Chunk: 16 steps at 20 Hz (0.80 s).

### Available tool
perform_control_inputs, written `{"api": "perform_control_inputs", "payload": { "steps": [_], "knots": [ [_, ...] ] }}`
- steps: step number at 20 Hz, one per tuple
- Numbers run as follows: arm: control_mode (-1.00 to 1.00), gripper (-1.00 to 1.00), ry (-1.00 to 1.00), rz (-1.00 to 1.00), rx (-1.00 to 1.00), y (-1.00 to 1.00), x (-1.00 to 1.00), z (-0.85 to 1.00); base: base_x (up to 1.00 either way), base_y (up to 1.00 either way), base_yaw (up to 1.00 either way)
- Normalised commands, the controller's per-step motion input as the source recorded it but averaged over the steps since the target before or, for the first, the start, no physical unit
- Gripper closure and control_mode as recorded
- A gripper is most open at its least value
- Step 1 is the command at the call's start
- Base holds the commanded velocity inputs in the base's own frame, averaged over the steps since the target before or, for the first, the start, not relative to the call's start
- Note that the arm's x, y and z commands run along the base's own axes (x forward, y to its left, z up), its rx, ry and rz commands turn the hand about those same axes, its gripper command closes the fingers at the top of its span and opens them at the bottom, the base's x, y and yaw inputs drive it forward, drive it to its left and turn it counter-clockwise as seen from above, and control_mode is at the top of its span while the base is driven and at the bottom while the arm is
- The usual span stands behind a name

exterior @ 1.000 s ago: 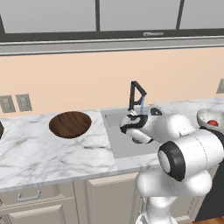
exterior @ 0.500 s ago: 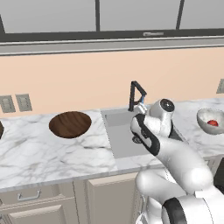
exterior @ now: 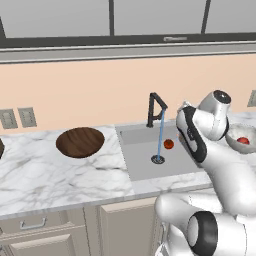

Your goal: Pick the onions from the sink and place them in one bowl. Place the tomato in the other bowl. Then turn off the sink faucet.

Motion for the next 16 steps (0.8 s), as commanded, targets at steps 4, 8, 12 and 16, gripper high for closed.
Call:
{"api": "perform_control_inputs", "payload": {
  "steps": [4, 8, 12, 16],
  "knots": [
    [-1.00, 1.00, 0.09, -0.02, -0.01, -1.00, 0.00, 0.26, 0.00, 0.00, 0.00],
    [-1.00, 1.00, 0.04, -0.05, -0.05, -1.00, 0.05, 0.01, 0.00, 0.00, 0.00],
    [-1.00, 1.00, 0.02, -0.05, -0.04, -0.98, 0.09, 0.00, 0.00, 0.00, 0.00],
    [-1.00, 1.00, 0.00, -0.01, -0.05, -0.90, 0.16, 0.00, 0.00, 0.00, 0.00]
  ]
}}
